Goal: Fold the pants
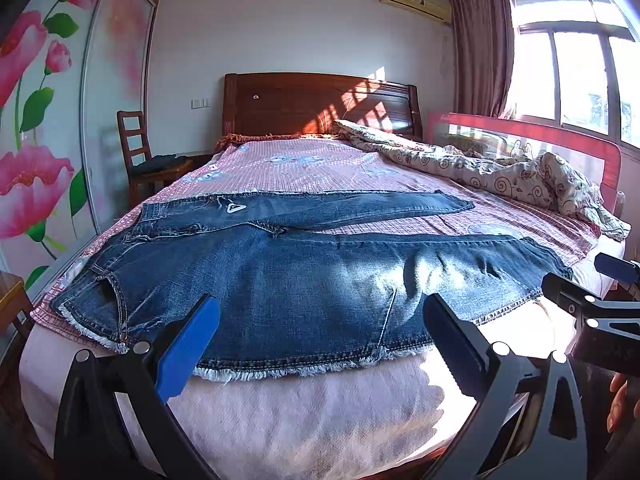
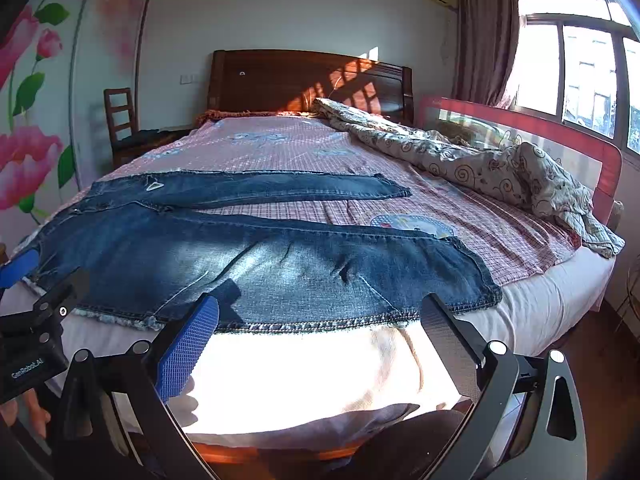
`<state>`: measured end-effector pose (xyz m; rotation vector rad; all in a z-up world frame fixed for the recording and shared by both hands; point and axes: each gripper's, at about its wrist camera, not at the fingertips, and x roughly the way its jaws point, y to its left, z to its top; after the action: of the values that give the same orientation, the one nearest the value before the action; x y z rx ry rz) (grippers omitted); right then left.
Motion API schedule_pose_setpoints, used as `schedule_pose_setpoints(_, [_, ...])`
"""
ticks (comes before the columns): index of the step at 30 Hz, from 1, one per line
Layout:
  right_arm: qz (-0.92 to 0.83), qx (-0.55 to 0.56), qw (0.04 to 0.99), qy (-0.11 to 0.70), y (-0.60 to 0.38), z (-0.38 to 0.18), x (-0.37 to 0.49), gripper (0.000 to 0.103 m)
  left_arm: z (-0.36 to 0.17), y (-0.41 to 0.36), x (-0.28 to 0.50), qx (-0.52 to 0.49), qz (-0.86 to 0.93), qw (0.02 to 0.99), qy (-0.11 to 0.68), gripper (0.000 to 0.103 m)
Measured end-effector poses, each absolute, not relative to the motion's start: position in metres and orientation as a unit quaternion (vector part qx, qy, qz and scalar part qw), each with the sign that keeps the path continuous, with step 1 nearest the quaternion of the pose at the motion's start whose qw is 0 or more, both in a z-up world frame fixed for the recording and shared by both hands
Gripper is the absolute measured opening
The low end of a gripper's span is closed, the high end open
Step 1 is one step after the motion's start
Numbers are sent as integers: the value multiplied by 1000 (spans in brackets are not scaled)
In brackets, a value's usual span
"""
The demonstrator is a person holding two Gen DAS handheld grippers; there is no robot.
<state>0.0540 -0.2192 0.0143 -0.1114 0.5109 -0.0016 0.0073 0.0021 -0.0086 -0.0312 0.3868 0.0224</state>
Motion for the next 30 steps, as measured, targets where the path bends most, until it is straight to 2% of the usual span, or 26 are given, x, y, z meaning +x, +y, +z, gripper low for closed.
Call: schedule_pose_setpoints(30, [8,-61,964,259,-214,11,57,100,-10,2,9,-24,5,980,197,101])
